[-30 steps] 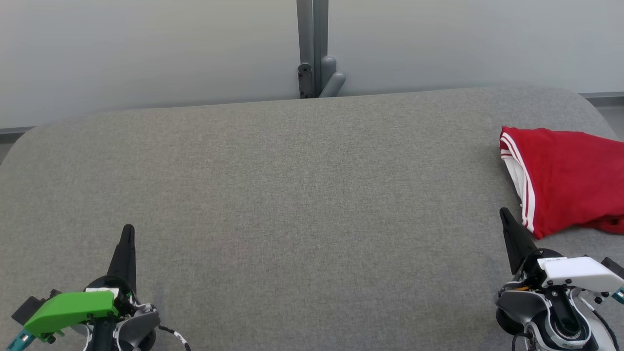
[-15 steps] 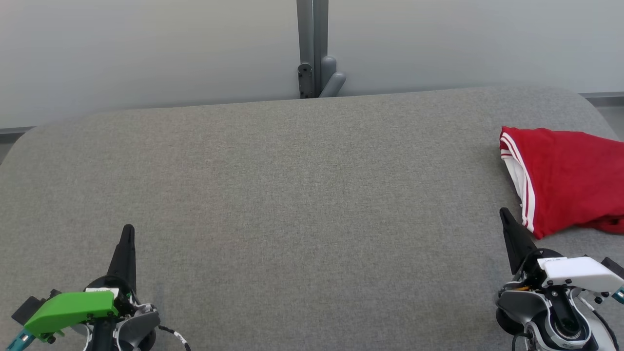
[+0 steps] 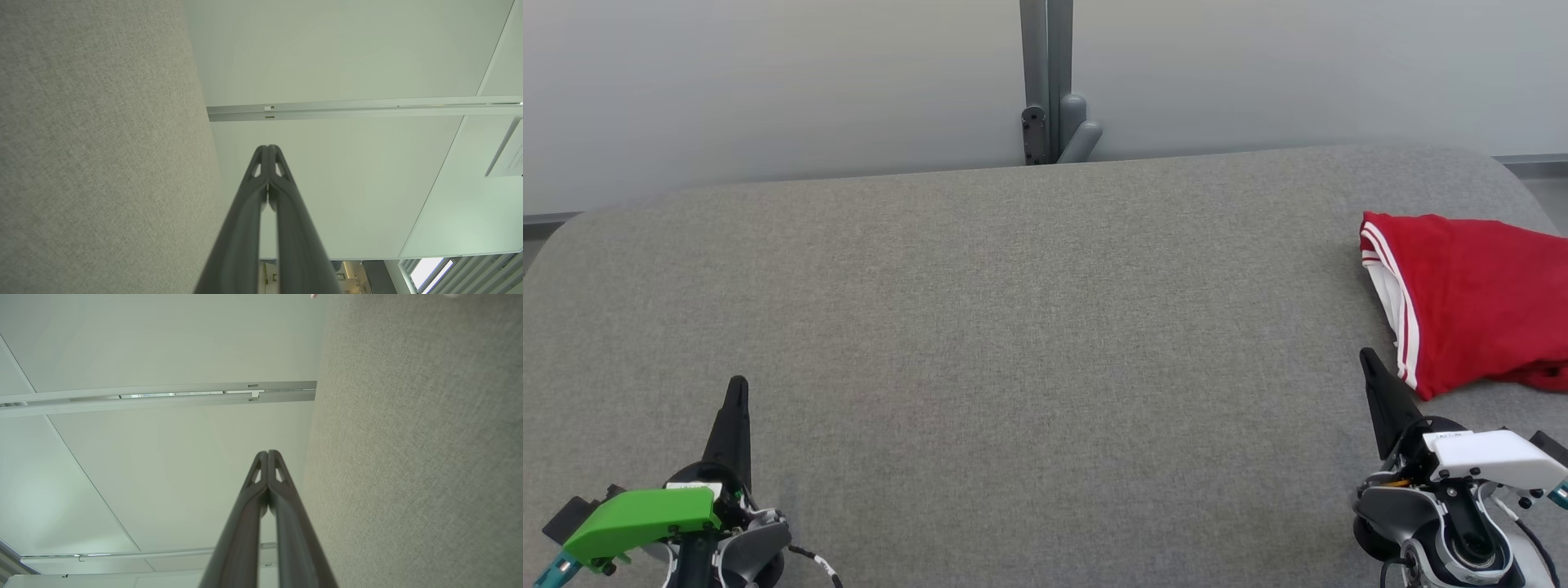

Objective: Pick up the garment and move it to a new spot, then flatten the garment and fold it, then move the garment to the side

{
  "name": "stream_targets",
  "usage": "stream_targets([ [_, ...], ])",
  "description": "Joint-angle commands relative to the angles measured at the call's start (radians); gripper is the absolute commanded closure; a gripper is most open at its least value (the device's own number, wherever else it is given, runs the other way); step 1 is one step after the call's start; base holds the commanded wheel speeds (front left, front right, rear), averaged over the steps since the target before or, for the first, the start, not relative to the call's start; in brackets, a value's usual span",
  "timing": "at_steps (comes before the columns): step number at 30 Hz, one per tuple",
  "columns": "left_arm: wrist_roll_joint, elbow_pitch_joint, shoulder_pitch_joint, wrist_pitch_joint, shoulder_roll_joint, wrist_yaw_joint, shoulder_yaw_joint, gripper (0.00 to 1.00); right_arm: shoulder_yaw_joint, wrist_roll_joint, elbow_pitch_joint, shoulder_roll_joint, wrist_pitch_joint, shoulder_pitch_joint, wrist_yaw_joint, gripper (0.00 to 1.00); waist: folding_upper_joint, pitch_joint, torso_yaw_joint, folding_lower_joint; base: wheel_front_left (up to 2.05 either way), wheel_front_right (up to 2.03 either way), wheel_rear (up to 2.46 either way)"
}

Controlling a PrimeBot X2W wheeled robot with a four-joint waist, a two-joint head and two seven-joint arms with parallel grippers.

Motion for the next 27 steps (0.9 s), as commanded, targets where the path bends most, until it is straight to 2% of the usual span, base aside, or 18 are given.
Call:
stream_targets([
  [1,-0.002,-0.003,-0.011,0.000,0.007,-0.004,0.000,1.00,-0.001,0.006,-0.005,-0.005,0.001,-0.002,0.000,1.00,0.0000,0.000,0.000,0.0000,0.00,0.00,0.00],
  [27,-0.002,-0.003,-0.011,0.000,0.007,-0.004,0.000,1.00,-0.001,0.006,-0.005,-0.005,0.001,-0.002,0.000,1.00,0.0000,0.000,0.000,0.0000,0.00,0.00,0.00],
])
